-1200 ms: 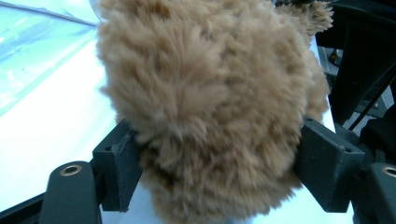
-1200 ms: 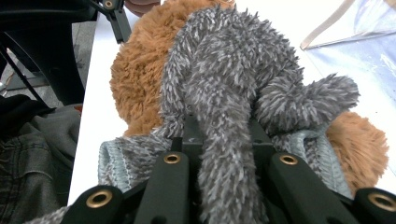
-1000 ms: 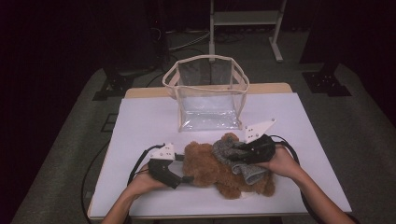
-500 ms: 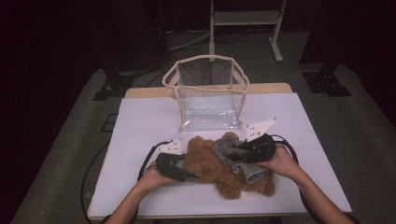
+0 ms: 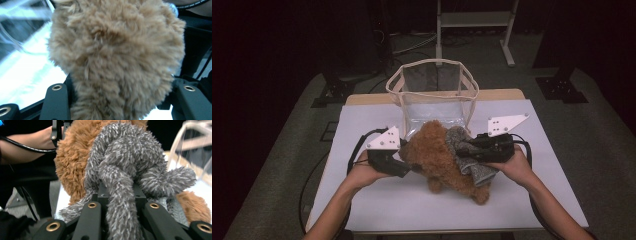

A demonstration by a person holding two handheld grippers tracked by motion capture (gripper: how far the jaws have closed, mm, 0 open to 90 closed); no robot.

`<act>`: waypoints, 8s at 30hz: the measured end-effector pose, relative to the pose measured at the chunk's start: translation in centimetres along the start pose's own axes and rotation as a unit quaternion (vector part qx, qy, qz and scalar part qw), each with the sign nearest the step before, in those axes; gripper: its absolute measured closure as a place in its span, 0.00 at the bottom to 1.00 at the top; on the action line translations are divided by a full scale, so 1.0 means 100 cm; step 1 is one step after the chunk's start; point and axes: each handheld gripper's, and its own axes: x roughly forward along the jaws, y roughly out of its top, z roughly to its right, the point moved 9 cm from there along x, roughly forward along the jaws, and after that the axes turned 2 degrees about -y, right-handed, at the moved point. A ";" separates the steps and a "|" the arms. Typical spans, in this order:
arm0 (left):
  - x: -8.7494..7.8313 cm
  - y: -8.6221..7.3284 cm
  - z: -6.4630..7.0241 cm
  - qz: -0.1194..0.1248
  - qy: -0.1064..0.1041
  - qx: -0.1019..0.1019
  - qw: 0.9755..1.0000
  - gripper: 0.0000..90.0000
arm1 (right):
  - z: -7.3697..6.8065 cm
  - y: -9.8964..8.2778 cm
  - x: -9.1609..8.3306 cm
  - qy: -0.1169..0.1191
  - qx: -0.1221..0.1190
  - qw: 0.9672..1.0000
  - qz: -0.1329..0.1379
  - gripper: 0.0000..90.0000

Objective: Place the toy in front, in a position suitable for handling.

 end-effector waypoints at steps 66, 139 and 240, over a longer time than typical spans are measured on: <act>0.094 0.069 0.021 0.022 -0.026 0.048 0.998 0.48 | 0.001 0.073 -0.065 -0.021 -0.093 0.987 -0.131 0.83; 0.002 -0.065 -0.003 -0.092 0.033 -0.054 0.994 0.16 | 0.039 -0.043 0.017 -0.028 -0.009 0.990 -0.139 0.82; 0.093 -0.034 0.013 -0.166 -0.008 0.063 0.984 0.50 | 0.015 -0.062 0.000 -0.010 0.019 0.996 -0.091 0.82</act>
